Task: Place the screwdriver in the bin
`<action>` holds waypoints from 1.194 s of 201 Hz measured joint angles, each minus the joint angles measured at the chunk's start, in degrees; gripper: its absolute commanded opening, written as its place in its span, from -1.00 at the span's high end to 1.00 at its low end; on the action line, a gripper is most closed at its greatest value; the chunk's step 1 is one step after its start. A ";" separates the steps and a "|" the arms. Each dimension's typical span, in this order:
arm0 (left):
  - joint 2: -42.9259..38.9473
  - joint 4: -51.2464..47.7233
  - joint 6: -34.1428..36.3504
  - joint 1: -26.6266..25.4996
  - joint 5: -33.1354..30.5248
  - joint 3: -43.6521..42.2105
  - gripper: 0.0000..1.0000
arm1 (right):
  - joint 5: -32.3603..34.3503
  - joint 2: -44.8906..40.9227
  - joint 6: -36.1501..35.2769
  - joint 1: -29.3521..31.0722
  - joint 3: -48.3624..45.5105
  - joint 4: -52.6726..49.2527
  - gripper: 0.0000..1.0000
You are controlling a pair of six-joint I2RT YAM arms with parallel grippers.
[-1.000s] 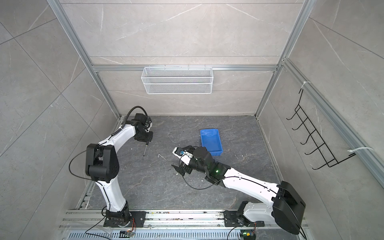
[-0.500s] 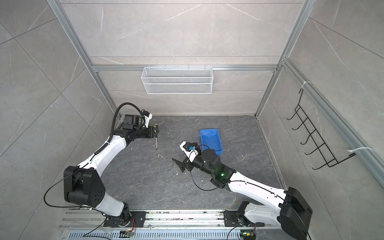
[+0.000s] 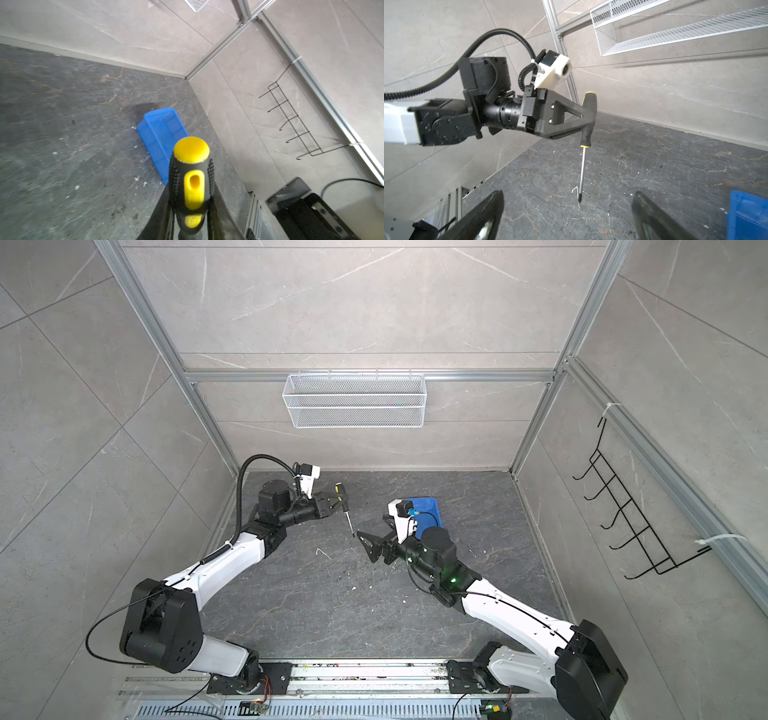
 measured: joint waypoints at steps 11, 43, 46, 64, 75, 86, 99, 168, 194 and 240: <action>0.00 2.23 -1.36 -1.31 0.52 -0.04 1.00 | -1.36 0.48 2.84 -1.57 0.00 0.76 -0.85; 0.04 8.33 -5.35 -4.33 2.67 -0.44 1.00 | -5.42 2.82 8.22 -4.44 0.00 2.95 -0.79; 0.07 8.87 -5.64 -4.50 2.99 -0.48 1.00 | -5.84 3.06 8.63 -4.57 0.00 3.10 -0.78; 0.09 10.56 -6.71 -5.42 4.57 -0.50 1.00 | -7.98 4.28 10.23 -5.09 0.00 3.91 -0.75; 0.09 11.30 -7.13 -5.90 5.29 -0.50 1.00 | -9.16 5.07 10.88 -5.31 0.00 4.61 -0.73; 0.09 11.56 -7.37 -6.27 5.99 -0.50 1.00 | -10.08 5.77 11.74 -5.49 0.00 5.25 -0.69; 0.09 11.72 -7.52 -6.64 6.58 -0.50 1.00 | -11.02 6.69 12.33 -5.60 0.00 5.88 -0.63; 0.09 12.09 -7.74 -7.08 7.63 -0.50 1.00 | -14.32 9.01 13.97 -5.75 0.11 7.98 0.61; 0.09 11.93 -7.93 -7.08 7.41 -0.50 1.00 | -15.63 9.05 14.03 -5.66 0.31 8.68 1.00; 0.09 11.89 -8.04 -7.08 7.45 -0.50 0.95 | -15.87 9.07 14.21 -5.64 0.31 8.76 1.00</action>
